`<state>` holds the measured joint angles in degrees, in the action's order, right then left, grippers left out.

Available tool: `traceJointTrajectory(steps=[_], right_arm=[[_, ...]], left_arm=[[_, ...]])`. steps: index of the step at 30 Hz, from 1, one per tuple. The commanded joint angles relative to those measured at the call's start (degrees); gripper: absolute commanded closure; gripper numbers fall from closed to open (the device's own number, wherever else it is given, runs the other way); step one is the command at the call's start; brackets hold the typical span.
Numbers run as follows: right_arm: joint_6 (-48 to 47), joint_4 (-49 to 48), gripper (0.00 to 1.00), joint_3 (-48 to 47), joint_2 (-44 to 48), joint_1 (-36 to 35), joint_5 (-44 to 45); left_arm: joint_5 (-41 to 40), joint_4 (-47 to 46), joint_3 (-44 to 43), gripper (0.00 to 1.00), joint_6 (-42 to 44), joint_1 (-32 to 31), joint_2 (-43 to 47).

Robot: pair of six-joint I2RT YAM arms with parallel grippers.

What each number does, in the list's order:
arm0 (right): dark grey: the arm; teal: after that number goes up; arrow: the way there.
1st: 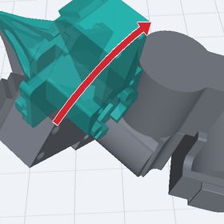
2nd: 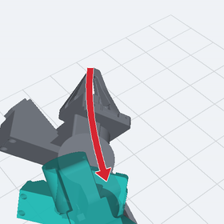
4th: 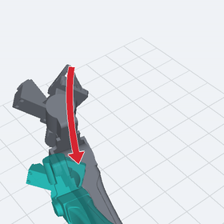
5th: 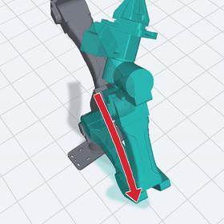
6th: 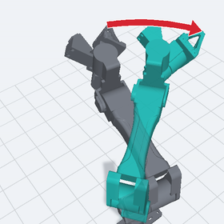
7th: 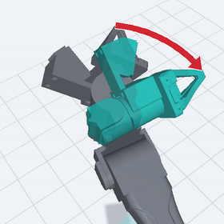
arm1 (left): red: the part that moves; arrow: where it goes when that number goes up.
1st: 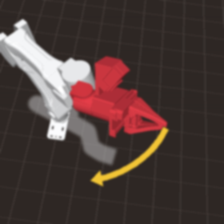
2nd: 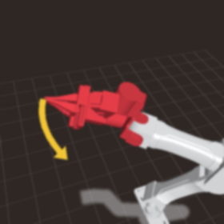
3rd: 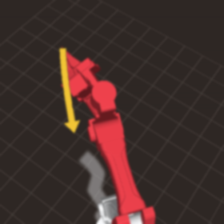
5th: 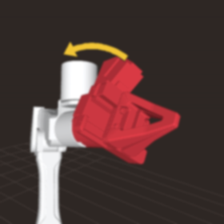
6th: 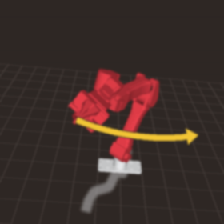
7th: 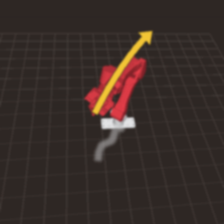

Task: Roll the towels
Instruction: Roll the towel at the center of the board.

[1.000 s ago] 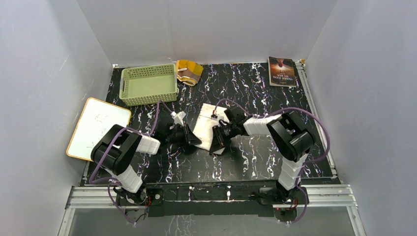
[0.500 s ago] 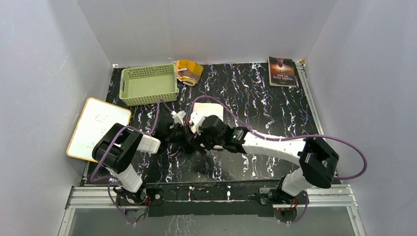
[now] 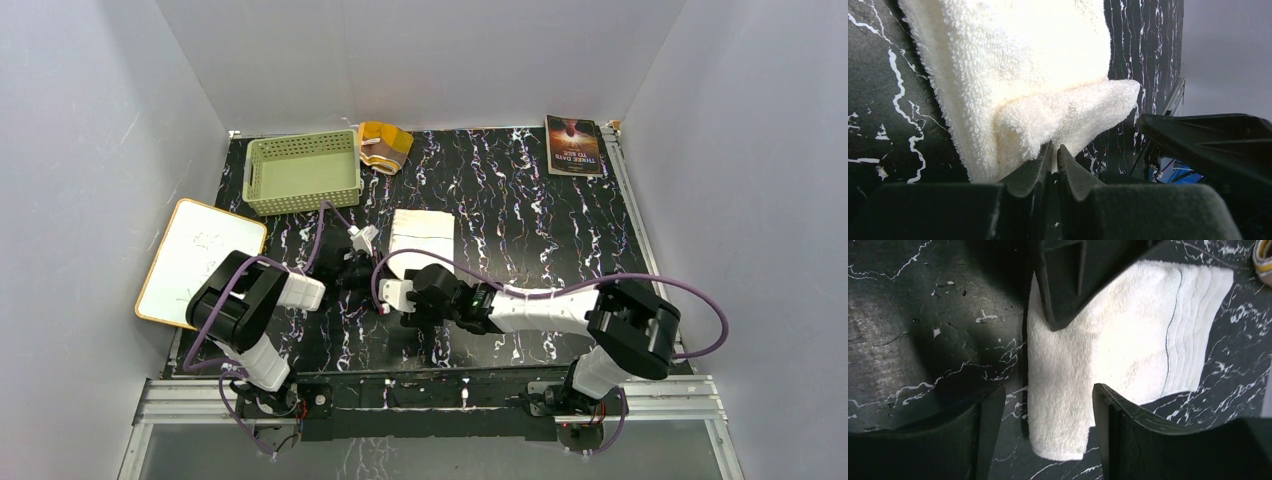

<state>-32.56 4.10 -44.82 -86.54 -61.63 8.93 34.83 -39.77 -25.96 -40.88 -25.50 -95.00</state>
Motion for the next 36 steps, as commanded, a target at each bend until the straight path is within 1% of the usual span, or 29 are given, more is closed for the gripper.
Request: traceJointTrajectory(steps=[1, 7, 11, 15, 21, 25, 28, 30, 33, 34, 36], right_arm=[[-10.5, -7.0, 0.4, 0.1, -3.2, -1.8, 0.5], [-14.5, -8.8, 0.49, 0.8, -6.2, -2.2, 1.1], [-15.8, -9.3, 0.53, 0.8, -8.3, -2.0, 1.3], [-16.2, -8.4, 0.58, 0.4, -10.3, -1.5, 0.7], [-16.7, -7.6, 0.67, 0.3, -12.8, 0.2, 0.9], [-16.0, -5.7, 0.79, -1.1, -15.3, 1.3, 0.7], [-12.6, -3.6, 0.85, -2.7, -15.4, 2.4, -2.1], [-7.7, -2.3, 0.89, -3.8, -13.7, 3.3, -6.2], [1.9, 1.5, 0.9, -6.9, -9.4, 4.2, -14.4], [5.4, 3.9, 0.9, -8.8, -8.7, 4.2, -17.1], [12.8, 7.9, 0.9, -12.4, -8.3, 4.2, -23.2]], left_arm=[[2.6, 4.5, -0.4, 0.9, 2.2, 0.9, -0.8], [4.4, 5.3, -0.7, 0.9, 2.4, 1.5, -1.1], [5.1, 7.4, -1.4, 0.9, 3.6, 1.9, -0.8], [4.1, 10.0, -1.8, 0.9, 4.9, 2.0, 0.4], [3.3, 11.0, -1.6, 0.9, 5.3, 2.2, 1.8], [3.1, 11.3, -1.8, 0.9, 5.2, 3.1, 2.5], [1.6, 13.6, -2.7, 0.89, 4.8, 4.4, 5.9], [-0.5, 17.8, -4.2, 0.83, 4.6, 5.9, 10.7], [-5.8, 29.0, -8.3, 0.71, 5.4, 8.8, 20.3], [-6.5, 32.1, -9.7, 0.66, 5.9, 10.0, 23.2], [-7.0, 37.5, -12.2, 0.58, 7.5, 12.5, 28.4]])
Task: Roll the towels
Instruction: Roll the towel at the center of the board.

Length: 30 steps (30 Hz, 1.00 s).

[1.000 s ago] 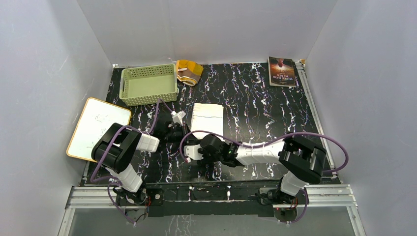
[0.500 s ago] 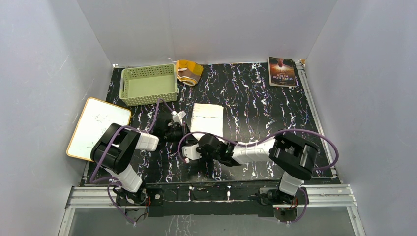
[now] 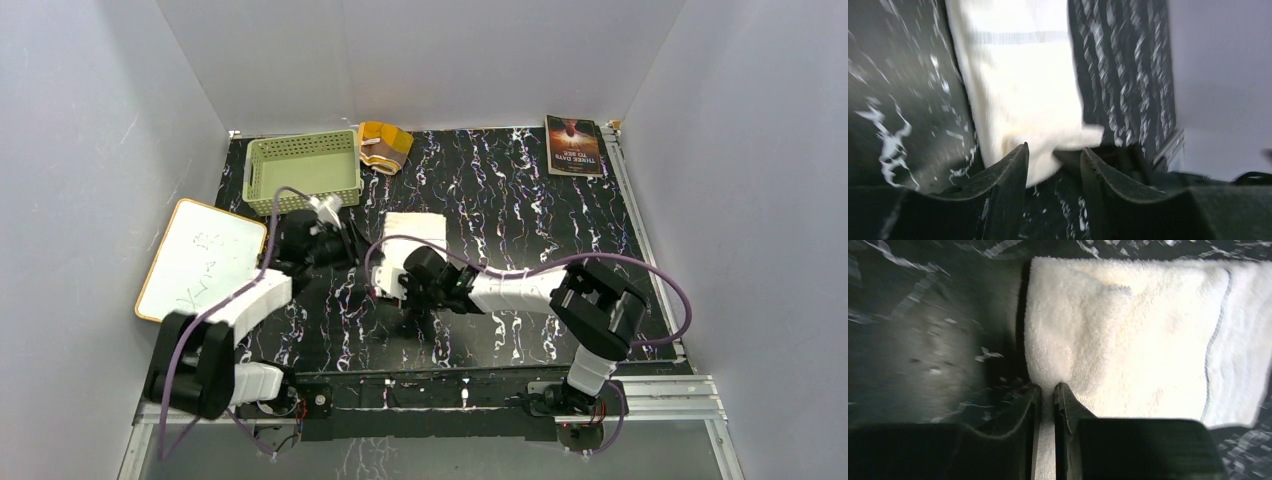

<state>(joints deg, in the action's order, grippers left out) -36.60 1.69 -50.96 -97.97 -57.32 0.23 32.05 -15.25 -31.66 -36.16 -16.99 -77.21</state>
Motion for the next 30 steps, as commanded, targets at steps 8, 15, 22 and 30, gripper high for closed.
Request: traceJointTrajectory(steps=[8, 15, 22, 30], right_arm=[[51.0, 3.1, 0.95, -9.6, 4.8, 1.7, -32.1], [73.5, -18.9, 1.0, -5.3, 0.6, 6.2, -41.9], [76.5, -29.1, 1.0, -13.7, -12.2, 8.0, -53.2], [99.8, -66.3, 1.0, -9.4, -24.9, 11.7, -56.5]], left_arm=[[-4.5, 29.3, -10.9, 0.47, 10.6, 8.4, 17.0], [-4.1, 34.3, -9.7, 0.46, 10.5, 9.2, 21.9], [-2.9, 39.5, -12.9, 0.43, 13.0, 9.5, 23.5], [-1.3, 40.7, -12.0, 0.42, 11.5, 9.6, 25.6]])
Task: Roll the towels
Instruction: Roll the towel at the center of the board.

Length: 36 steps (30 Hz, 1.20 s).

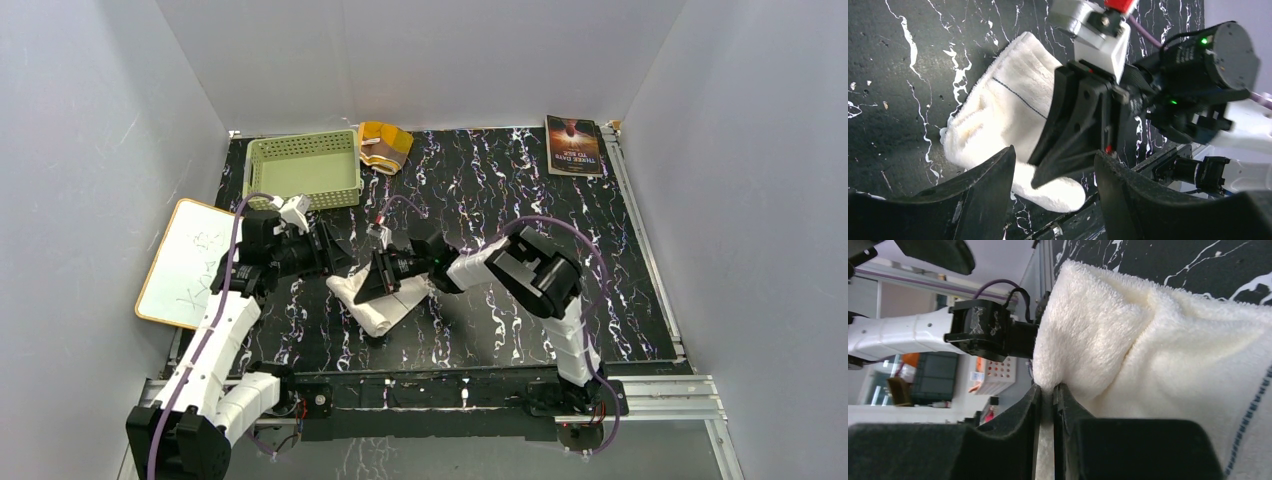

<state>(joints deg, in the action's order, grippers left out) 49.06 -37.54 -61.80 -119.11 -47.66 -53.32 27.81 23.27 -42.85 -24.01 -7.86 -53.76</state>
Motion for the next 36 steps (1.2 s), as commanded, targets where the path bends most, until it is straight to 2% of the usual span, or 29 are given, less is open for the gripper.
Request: traceJointTrajectory(steps=[1, 5, 8, 11, 16, 20, 25, 36], right_arm=[[16.5, -30.8, 1.0, 1.3, -5.6, 2.5, -3.0], [24.5, -42.9, 1.0, -0.7, -12.3, 3.4, -2.7], [26.3, -43.6, 1.0, -1.7, -16.4, 4.2, -0.6], [23.2, -37.2, 1.0, -1.7, -17.4, 4.6, 0.7], [5.6, -12.6, 1.0, -2.1, -13.4, 4.5, 5.6], [-4.8, 0.2, 1.0, -3.2, -11.2, 4.5, 9.9], [-11.7, 9.8, 1.0, -4.7, -9.7, 3.9, 14.0], [-19.1, 20.8, 1.0, -6.0, -6.6, 2.5, 21.7]], left_arm=[[3.7, 1.8, 0.1, 0.42, -1.5, 0.5, 2.4], [6.7, -0.7, 3.9, 0.42, -4.5, 0.4, 3.6], [9.4, -4.8, 7.5, 0.42, -7.6, 0.5, 4.1], [11.6, -11.9, 11.1, 0.43, -11.3, 0.5, 3.4], [11.9, -24.2, 14.3, 0.44, -16.2, 0.5, -2.0], [10.3, -31.9, 16.1, 0.45, -18.4, 0.5, -7.4], [6.1, -34.5, 16.8, 0.45, -17.2, 0.5, -12.3], [-6.1, -40.8, 23.0, 0.46, -15.2, 0.5, -17.4]])
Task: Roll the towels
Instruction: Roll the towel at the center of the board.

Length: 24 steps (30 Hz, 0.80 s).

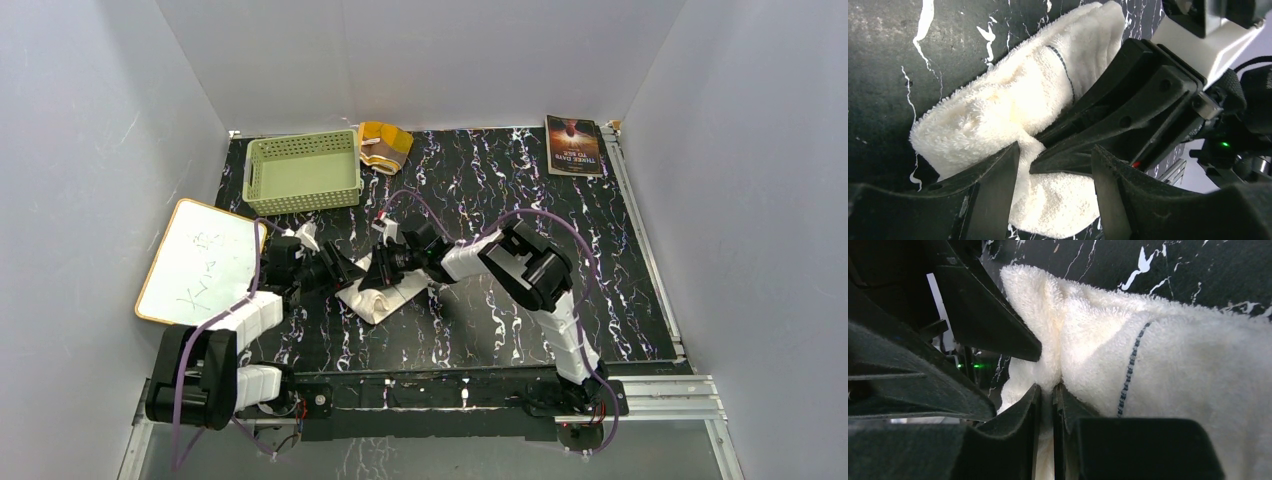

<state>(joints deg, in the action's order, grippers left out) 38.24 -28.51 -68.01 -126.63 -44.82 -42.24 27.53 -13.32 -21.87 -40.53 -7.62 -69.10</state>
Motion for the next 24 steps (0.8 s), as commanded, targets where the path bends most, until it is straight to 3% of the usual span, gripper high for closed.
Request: traceJointTrajectory(steps=[1, 5, 12, 21, 24], right_arm=[[-9.5, 13.5, 0.98, 0.2, 1.9, -0.4, 11.7], [-15.5, 20.7, 0.82, -0.2, 6.4, -1.1, 16.3], [-19.4, 28.3, 0.71, 1.8, 13.2, -1.6, 17.6], [-10.6, 19.0, 0.6, 9.7, 20.1, -3.1, 11.1], [-6.5, 13.9, 0.47, 12.7, 21.4, -3.3, 10.0]], left_arm=[[-6.4, -4.8, 2.3, 0.46, 1.5, 0.2, -2.9], [-7.5, -7.6, 3.6, 0.46, 1.7, 0.2, -5.2], [-7.4, -9.5, 4.8, 0.46, 1.7, 0.2, -6.7], [-5.8, -12.2, 5.3, 0.46, 1.6, 0.2, -9.0], [-5.5, -12.5, 5.5, 0.46, 1.6, 0.2, -9.0]])
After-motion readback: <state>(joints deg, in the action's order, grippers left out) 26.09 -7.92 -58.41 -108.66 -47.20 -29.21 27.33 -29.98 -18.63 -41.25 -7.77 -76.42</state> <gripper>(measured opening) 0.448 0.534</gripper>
